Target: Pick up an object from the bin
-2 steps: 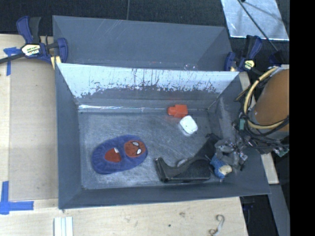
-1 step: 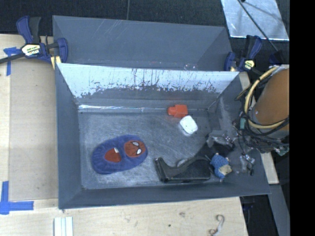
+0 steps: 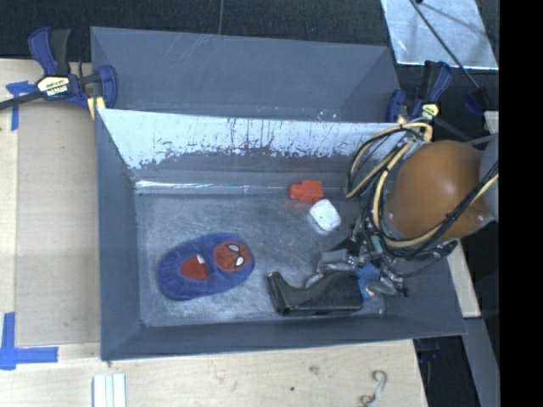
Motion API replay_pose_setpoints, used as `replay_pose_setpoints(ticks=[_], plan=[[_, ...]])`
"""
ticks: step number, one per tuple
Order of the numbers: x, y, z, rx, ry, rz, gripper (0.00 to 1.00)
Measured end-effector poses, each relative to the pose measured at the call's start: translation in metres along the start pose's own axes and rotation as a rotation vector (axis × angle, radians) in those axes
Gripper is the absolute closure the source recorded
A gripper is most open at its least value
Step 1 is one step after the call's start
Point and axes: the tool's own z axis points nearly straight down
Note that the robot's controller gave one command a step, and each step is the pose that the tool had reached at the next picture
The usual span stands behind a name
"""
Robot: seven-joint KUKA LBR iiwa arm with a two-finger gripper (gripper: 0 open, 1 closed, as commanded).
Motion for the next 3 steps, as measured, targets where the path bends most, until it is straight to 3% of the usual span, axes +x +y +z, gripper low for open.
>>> replay_pose_setpoints(ticks=[1,2,3], plan=[[0.001,-0.004,-0.004,0.015,-0.003,0.002,1.00],[-0.009,-0.004,-0.079,0.013,-0.008,0.037,1.00],[-0.008,-0.002,-0.074,0.004,-0.006,0.038,0.00]])
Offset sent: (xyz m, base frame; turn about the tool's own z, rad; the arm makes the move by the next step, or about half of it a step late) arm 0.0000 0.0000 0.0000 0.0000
